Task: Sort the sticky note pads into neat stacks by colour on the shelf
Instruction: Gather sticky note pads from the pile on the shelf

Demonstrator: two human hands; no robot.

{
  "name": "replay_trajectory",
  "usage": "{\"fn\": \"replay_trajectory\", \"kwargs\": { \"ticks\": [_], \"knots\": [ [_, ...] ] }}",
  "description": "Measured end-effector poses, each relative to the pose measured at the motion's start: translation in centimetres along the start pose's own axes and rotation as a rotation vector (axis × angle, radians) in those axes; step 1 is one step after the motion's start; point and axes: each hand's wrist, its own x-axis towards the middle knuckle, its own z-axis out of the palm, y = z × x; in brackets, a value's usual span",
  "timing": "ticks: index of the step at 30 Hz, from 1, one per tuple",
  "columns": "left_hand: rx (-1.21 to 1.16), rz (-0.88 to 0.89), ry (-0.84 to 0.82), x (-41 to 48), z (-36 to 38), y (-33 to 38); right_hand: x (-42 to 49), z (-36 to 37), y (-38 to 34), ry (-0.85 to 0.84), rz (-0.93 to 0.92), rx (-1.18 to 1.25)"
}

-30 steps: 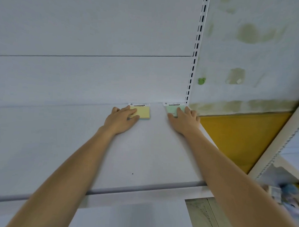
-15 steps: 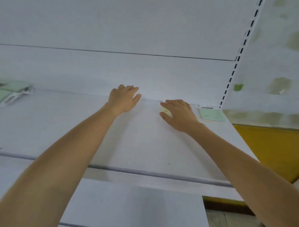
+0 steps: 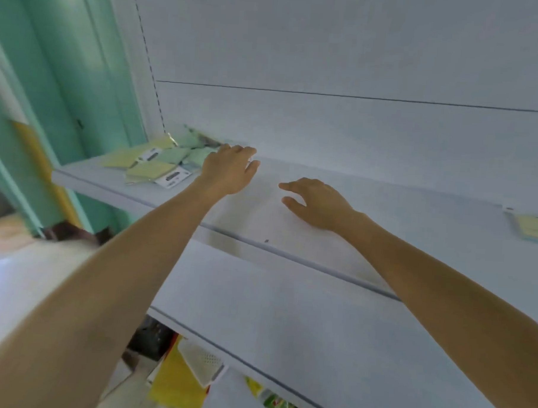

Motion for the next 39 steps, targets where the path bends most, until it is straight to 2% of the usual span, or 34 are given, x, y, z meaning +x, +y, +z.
{"fn": "replay_trajectory", "kwargs": {
  "ticks": [7,12,15,22,31,34,36,39],
  "knots": [
    [0.014,-0.107,-0.084,0.0,1.3,-13.7,8.6,3.7,-6.2,-0.025,0.048,0.112],
    [0.004,-0.170,-0.090,2.5,2.7,-20.0,15.6,5.0,-7.9,0.071,0.103,0.196],
    [0.000,-0.187,-0.077,5.0,3.4,-22.9,19.9,5.7,-8.4,0.086,0.134,0.165],
    [-0.018,-0.177,-0.098,11.1,4.7,-27.7,27.4,7.6,-9.8,-0.008,0.189,0.026],
    [-0.145,-0.269,-0.295,15.7,7.5,-33.2,29.1,8.0,-10.4,-0.077,0.120,-0.051],
    [-0.232,-0.267,-0.400,17.3,8.6,-34.0,28.9,8.1,-10.6,-0.050,0.164,0.036],
    [-0.311,-0.270,-0.407,17.5,8.6,-33.9,28.7,7.9,-10.9,0.049,0.218,0.158],
    [-0.486,-0.298,-0.309,18.2,8.6,-34.4,28.1,7.7,-11.4,0.120,0.496,0.098]
  ]
}}
